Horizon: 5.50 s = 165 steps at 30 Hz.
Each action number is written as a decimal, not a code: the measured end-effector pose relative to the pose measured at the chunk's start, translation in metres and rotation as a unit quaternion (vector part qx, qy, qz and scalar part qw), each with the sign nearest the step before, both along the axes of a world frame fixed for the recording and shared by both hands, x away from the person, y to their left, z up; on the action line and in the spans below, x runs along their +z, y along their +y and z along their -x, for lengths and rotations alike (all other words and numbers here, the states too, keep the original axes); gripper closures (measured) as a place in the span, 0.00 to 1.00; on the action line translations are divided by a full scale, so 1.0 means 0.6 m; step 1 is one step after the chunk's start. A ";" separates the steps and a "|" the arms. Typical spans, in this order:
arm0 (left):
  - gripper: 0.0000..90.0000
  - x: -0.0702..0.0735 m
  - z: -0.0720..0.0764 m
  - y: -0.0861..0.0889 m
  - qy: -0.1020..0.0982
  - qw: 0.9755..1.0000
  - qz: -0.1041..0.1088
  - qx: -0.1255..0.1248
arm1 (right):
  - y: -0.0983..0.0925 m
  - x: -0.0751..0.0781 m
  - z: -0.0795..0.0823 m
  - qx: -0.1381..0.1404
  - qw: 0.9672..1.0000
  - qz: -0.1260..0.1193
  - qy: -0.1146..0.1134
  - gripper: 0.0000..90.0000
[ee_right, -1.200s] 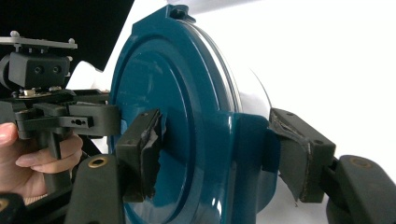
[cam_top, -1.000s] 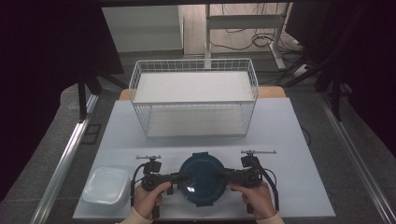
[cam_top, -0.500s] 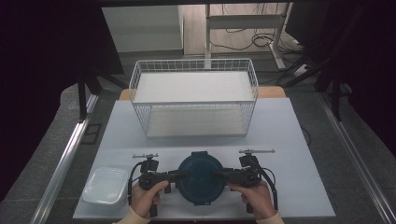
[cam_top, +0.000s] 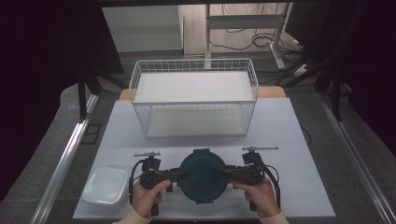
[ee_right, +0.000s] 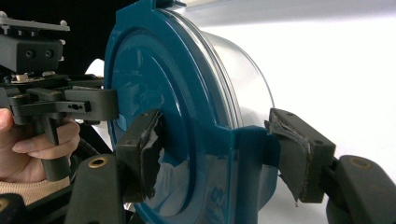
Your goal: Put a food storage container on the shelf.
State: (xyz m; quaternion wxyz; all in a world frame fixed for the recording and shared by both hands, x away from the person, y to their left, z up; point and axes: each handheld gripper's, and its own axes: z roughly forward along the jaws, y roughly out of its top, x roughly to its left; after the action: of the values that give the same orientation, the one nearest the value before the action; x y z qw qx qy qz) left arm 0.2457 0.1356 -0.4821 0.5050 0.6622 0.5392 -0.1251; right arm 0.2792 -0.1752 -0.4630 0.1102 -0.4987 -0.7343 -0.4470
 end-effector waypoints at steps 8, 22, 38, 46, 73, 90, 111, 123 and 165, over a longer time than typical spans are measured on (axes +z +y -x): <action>0.45 0.026 -0.020 -0.012 -0.004 1.000 0.003 -0.007 | -0.012 0.033 -0.013 -0.005 1.000 0.005 -0.018 0.40; 0.45 0.082 -0.062 -0.021 -0.020 1.000 -0.001 -0.013 | -0.021 0.093 -0.052 -0.003 0.999 0.008 -0.037 0.40; 0.45 0.121 -0.093 -0.022 -0.031 0.999 -0.007 -0.016 | -0.023 0.129 -0.085 0.002 0.999 0.008 -0.049 0.40; 0.45 0.139 -0.104 -0.016 -0.036 0.999 -0.003 -0.012 | -0.017 0.152 -0.099 0.006 0.998 0.011 -0.057 0.40; 0.45 0.206 -0.123 0.012 -0.062 0.998 0.002 0.007 | 0.015 0.233 -0.138 0.032 0.996 0.020 -0.085 0.40; 0.45 0.277 -0.158 0.012 -0.087 0.996 -0.011 0.009 | 0.014 0.292 -0.171 0.034 0.994 0.010 -0.100 0.40; 0.44 0.316 -0.223 0.024 -0.089 0.996 -0.007 0.011 | 0.026 0.336 -0.233 0.032 0.994 0.012 -0.104 0.41; 0.43 0.323 -0.263 0.025 -0.073 0.997 -0.008 0.017 | 0.027 0.339 -0.272 0.028 0.995 0.007 -0.090 0.41; 0.44 0.243 -0.395 0.066 0.002 0.994 0.062 0.095 | 0.060 0.251 -0.423 -0.022 0.997 -0.054 0.044 0.38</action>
State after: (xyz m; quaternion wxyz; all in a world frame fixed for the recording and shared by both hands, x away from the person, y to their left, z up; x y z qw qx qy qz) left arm 0.4829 0.1753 -0.3362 0.5534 0.5754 0.5920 -0.1109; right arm 0.5327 -0.1390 -0.3126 0.1594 -0.5271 -0.6928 -0.4657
